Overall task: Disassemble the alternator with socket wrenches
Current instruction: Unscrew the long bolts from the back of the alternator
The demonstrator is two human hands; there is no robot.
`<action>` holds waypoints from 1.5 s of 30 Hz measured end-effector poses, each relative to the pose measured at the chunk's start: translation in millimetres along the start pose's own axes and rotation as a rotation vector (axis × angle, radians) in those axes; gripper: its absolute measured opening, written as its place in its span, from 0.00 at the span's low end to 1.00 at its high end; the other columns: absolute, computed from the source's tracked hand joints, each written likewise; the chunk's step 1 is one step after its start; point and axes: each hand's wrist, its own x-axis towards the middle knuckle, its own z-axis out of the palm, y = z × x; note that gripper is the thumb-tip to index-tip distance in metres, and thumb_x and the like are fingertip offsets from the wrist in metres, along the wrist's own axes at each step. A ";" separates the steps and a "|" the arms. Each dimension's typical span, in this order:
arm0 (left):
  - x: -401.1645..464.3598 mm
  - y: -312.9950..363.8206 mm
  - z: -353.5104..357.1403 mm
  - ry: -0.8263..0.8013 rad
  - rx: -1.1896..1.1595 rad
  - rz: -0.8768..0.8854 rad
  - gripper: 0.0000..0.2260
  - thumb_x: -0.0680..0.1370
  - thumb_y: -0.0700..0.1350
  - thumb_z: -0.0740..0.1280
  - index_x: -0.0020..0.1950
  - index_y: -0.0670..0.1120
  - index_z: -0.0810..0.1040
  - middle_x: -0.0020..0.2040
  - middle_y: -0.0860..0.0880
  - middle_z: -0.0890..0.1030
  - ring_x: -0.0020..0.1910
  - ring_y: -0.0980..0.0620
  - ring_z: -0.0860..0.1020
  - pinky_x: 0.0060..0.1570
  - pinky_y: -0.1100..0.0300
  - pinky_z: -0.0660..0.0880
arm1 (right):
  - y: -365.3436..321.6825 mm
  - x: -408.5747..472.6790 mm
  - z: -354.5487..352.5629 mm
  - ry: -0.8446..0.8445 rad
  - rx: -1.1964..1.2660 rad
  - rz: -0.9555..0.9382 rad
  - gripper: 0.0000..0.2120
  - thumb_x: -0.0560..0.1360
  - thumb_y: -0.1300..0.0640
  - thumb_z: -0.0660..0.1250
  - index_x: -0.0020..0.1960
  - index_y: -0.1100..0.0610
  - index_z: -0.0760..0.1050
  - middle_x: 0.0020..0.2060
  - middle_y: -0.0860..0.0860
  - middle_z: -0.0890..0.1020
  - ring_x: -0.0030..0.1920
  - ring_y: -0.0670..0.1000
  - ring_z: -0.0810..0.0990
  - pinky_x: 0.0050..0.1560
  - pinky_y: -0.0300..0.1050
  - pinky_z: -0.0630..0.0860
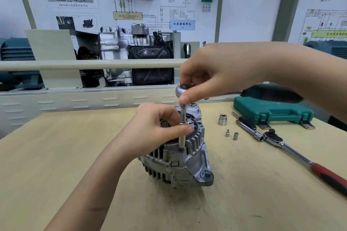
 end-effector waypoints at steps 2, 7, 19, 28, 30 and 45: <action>-0.2 1.1 -2.2 -0.022 -0.031 -0.026 0.10 0.68 0.50 0.72 0.29 0.54 0.75 0.27 0.61 0.76 0.31 0.64 0.74 0.34 0.75 0.67 | -0.7 -1.1 -3.0 -0.027 -0.008 0.005 0.21 0.63 0.36 0.59 0.44 0.51 0.77 0.32 0.43 0.80 0.33 0.43 0.77 0.38 0.44 0.76; -0.4 1.1 -6.0 -0.109 -0.135 -0.042 0.12 0.64 0.56 0.68 0.42 0.52 0.82 0.41 0.59 0.83 0.41 0.64 0.79 0.42 0.74 0.72 | 1.0 -2.1 -6.0 -0.099 0.027 -0.016 0.10 0.69 0.44 0.62 0.46 0.46 0.76 0.36 0.41 0.79 0.38 0.41 0.76 0.43 0.42 0.72; 0.1 0.6 2.3 0.052 0.004 -0.011 0.12 0.64 0.56 0.71 0.27 0.53 0.71 0.27 0.63 0.75 0.33 0.62 0.72 0.34 0.70 0.65 | 2.2 -1.2 -0.7 0.012 -0.010 0.014 0.23 0.63 0.35 0.61 0.43 0.54 0.77 0.31 0.47 0.81 0.32 0.43 0.77 0.38 0.39 0.75; -0.1 0.2 -0.9 -0.034 -0.063 -0.035 0.04 0.68 0.52 0.71 0.36 0.53 0.80 0.32 0.64 0.80 0.36 0.66 0.77 0.39 0.75 0.69 | 2.2 1.4 -1.1 -0.014 -0.020 -0.007 0.12 0.70 0.43 0.63 0.47 0.49 0.76 0.36 0.41 0.79 0.38 0.39 0.76 0.44 0.39 0.73; 0.2 -1.4 3.1 0.037 0.041 -0.020 0.09 0.68 0.51 0.72 0.30 0.53 0.75 0.28 0.65 0.76 0.36 0.66 0.73 0.41 0.74 0.64 | 0.5 1.9 -0.9 0.010 -0.073 0.032 0.22 0.65 0.37 0.60 0.47 0.52 0.77 0.37 0.44 0.81 0.39 0.44 0.79 0.45 0.45 0.76; -0.5 2.0 -3.8 -0.068 -0.091 -0.003 0.09 0.66 0.55 0.68 0.39 0.52 0.82 0.39 0.61 0.82 0.38 0.65 0.79 0.39 0.75 0.70 | 1.7 -1.1 -1.0 -0.023 0.040 -0.025 0.14 0.72 0.49 0.64 0.52 0.56 0.78 0.41 0.50 0.81 0.42 0.49 0.77 0.46 0.42 0.73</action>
